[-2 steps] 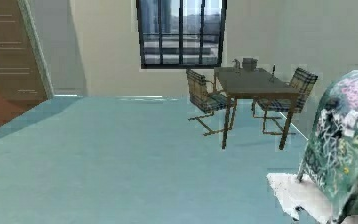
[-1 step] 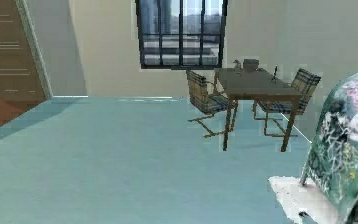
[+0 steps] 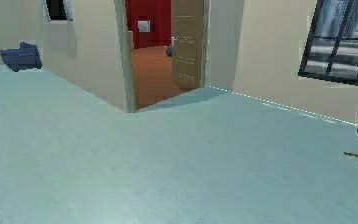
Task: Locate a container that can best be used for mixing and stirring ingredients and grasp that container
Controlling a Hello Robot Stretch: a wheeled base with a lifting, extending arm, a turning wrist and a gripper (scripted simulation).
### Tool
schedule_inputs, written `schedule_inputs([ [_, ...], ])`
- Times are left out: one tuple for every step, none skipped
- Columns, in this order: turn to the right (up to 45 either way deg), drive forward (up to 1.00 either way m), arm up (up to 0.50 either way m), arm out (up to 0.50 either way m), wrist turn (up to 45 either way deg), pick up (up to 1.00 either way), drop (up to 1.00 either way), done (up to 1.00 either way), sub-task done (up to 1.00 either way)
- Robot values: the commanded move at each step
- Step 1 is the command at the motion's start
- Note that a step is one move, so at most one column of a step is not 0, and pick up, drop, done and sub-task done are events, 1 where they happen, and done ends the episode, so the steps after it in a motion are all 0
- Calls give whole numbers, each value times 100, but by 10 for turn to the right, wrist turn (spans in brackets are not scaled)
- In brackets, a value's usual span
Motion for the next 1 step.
schedule_inputs([
  [0, 100, 0, 0, 0, 0, 0, 0, 0],
])
